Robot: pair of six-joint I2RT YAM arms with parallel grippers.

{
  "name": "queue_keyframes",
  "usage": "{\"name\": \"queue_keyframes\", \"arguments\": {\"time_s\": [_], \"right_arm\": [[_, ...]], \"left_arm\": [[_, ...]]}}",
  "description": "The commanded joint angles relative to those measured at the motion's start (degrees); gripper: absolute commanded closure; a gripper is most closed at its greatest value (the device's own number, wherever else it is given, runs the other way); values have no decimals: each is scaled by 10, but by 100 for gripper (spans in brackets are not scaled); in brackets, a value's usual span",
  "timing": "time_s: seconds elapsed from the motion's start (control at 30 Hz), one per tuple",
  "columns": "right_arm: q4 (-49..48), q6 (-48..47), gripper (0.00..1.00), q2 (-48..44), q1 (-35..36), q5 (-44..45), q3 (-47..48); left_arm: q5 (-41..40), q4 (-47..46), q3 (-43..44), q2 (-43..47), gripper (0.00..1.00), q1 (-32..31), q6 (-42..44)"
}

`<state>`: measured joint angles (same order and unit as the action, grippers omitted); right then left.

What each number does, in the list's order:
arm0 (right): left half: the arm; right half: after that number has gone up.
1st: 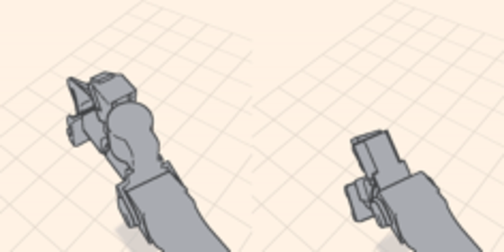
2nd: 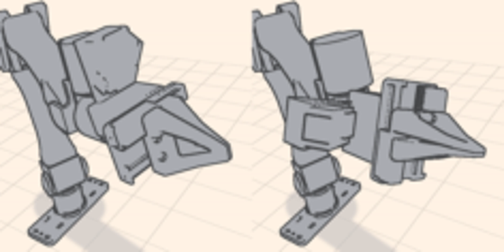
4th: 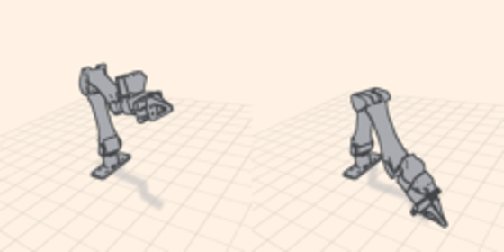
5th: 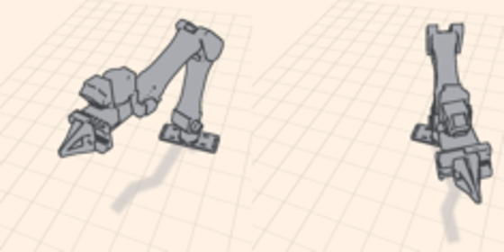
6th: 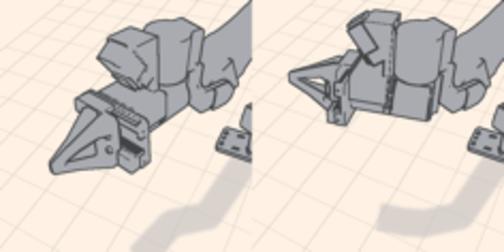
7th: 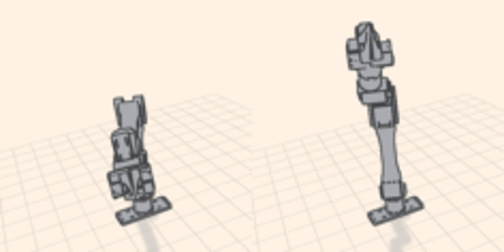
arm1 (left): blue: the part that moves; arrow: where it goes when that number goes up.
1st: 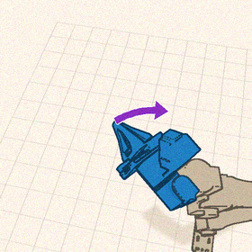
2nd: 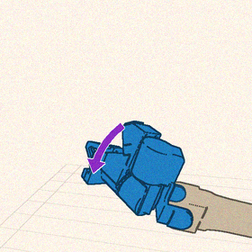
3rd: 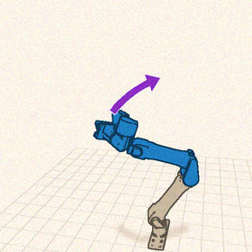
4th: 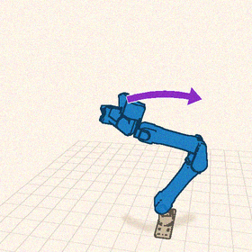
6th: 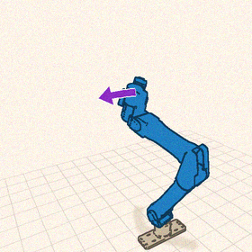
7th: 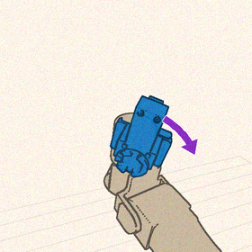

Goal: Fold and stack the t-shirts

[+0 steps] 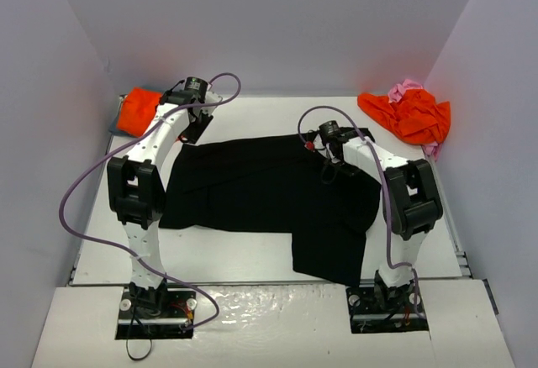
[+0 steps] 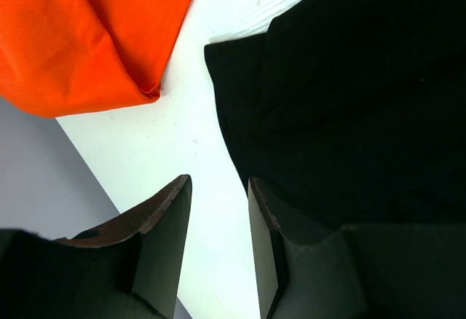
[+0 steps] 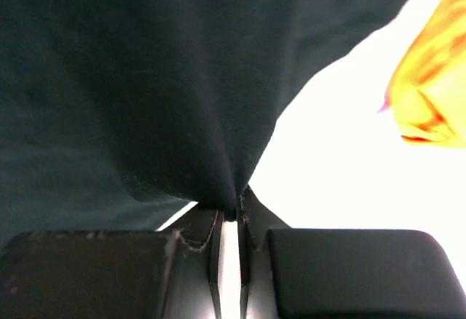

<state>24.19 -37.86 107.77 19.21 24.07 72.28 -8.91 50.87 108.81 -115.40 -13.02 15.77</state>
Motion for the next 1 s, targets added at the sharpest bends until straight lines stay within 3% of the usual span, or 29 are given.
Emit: {"name": "queue_keyframes", "arguments": {"time_s": [0.0, 0.43, 0.77, 0.87, 0.9, 0.93, 0.97], "right_arm": [[26, -10, 100, -84, 5, 37, 40], [120, -19, 100, -129, 31, 12, 52], [192, -5, 100, -111, 75, 12, 24], [196, 0, 95, -88, 77, -1, 8], [194, 2, 87, -79, 77, -6, 3], [188, 5, 71, -69, 77, -12, -1], [175, 7, 67, -63, 76, -16, -5]], "left_arm": [[-9, -5, 12, 46, 66, 4, -1], [-3, 1, 13, 50, 66, 4, 4], [1, 6, 15, 49, 66, 4, 6], [1, 5, 12, 51, 66, 4, 6], [1, 4, 10, 51, 66, 4, 4], [-1, 1, 8, 52, 65, 4, 0], [-1, 0, 6, 53, 63, 4, -3]]}}
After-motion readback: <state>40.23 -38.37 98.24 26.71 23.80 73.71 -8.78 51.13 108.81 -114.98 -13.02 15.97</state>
